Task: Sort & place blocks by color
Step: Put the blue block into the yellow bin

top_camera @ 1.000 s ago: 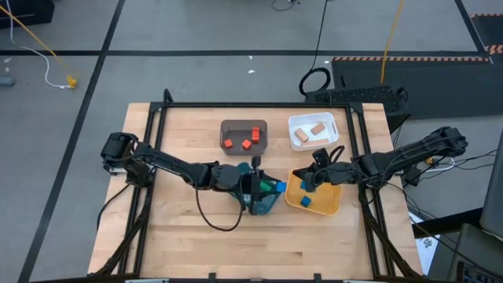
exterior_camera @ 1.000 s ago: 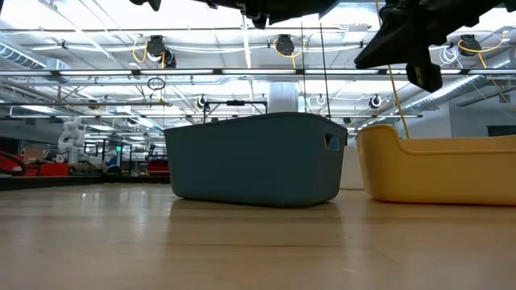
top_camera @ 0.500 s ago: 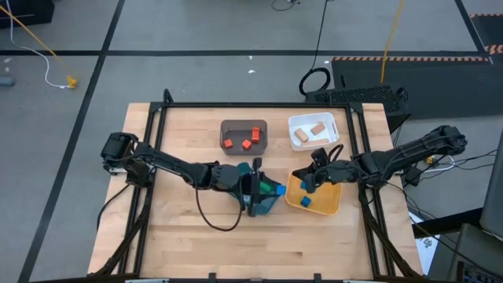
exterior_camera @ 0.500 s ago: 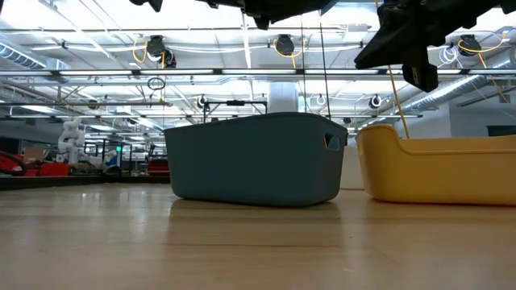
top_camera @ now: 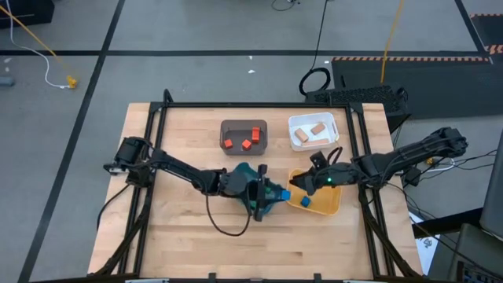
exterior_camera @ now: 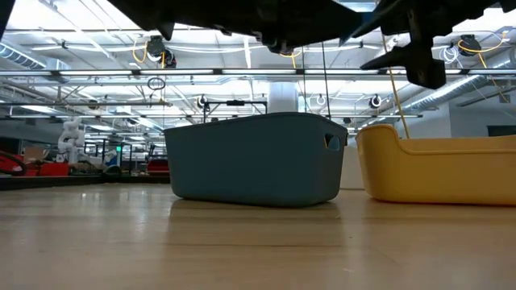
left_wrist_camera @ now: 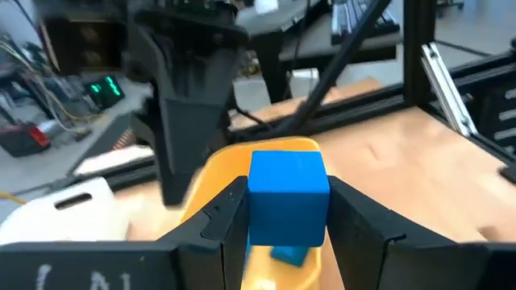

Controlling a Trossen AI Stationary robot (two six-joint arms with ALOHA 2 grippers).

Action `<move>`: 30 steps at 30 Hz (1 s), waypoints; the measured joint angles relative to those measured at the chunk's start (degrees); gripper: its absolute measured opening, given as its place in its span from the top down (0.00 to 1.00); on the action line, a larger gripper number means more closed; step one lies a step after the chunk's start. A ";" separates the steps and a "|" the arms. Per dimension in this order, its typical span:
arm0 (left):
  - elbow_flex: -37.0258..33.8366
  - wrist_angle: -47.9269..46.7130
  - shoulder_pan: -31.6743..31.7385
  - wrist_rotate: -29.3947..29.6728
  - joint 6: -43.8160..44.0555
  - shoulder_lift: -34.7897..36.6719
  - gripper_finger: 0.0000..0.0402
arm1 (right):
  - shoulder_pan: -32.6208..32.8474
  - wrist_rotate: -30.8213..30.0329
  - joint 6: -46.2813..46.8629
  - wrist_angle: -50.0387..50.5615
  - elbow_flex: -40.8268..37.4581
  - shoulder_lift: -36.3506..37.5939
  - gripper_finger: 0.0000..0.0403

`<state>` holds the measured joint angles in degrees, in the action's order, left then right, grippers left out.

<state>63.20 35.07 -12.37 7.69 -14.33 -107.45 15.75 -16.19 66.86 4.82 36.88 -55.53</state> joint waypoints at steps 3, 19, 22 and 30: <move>0.00 1.33 0.60 0.83 -0.79 -0.19 0.65 | 0.00 0.02 4.65 -0.38 0.00 -1.02 0.44; 0.00 6.25 3.39 2.97 1.74 -3.68 0.64 | -0.02 1.87 4.40 -10.77 0.00 -8.10 0.36; 0.02 6.28 3.39 2.98 1.18 -3.70 0.64 | -0.02 2.82 4.25 -11.10 0.00 -8.80 0.36; 0.00 6.27 3.41 2.97 0.87 -3.70 0.64 | -0.02 2.91 2.86 -12.03 0.02 -9.33 0.47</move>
<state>63.20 41.34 -8.95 10.66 -13.46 -111.15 15.73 -13.28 69.72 -7.21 36.91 -64.86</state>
